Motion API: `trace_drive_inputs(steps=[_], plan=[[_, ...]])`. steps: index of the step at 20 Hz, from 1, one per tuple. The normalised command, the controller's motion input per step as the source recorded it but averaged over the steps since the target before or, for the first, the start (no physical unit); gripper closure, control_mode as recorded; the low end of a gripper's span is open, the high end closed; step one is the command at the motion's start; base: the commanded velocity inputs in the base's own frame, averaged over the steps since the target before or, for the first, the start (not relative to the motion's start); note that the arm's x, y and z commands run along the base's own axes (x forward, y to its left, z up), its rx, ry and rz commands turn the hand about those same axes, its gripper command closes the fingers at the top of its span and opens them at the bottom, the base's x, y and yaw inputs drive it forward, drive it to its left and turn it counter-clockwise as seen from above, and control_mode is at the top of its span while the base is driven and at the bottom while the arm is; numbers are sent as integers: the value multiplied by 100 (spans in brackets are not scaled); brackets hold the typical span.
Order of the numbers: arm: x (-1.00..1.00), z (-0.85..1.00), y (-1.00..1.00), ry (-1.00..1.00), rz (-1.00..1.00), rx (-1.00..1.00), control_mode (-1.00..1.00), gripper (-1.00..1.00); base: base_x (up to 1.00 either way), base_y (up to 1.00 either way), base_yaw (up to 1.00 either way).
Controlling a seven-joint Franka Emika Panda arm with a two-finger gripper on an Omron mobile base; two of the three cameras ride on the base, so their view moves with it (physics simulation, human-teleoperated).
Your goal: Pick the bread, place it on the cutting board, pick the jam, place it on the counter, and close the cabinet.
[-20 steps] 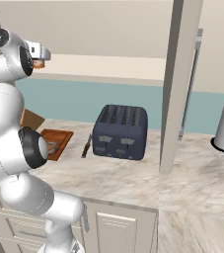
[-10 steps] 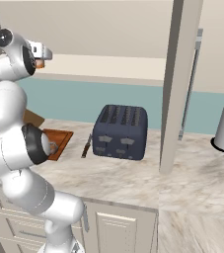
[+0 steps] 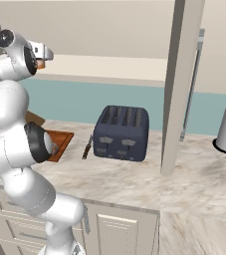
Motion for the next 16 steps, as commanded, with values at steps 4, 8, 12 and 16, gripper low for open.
trace_drive_inputs(steps=[4,8,12,16], plan=[[12,-6,2,0,0,0,-100,-100,0,0,0],[7,-5,0,0,0,0,-100,-100,0,0,0],[4,-7,0,0,0,0,-100,-100,0,0,0],[2,-8,1,0,0,0,-100,100,0,0,0]])
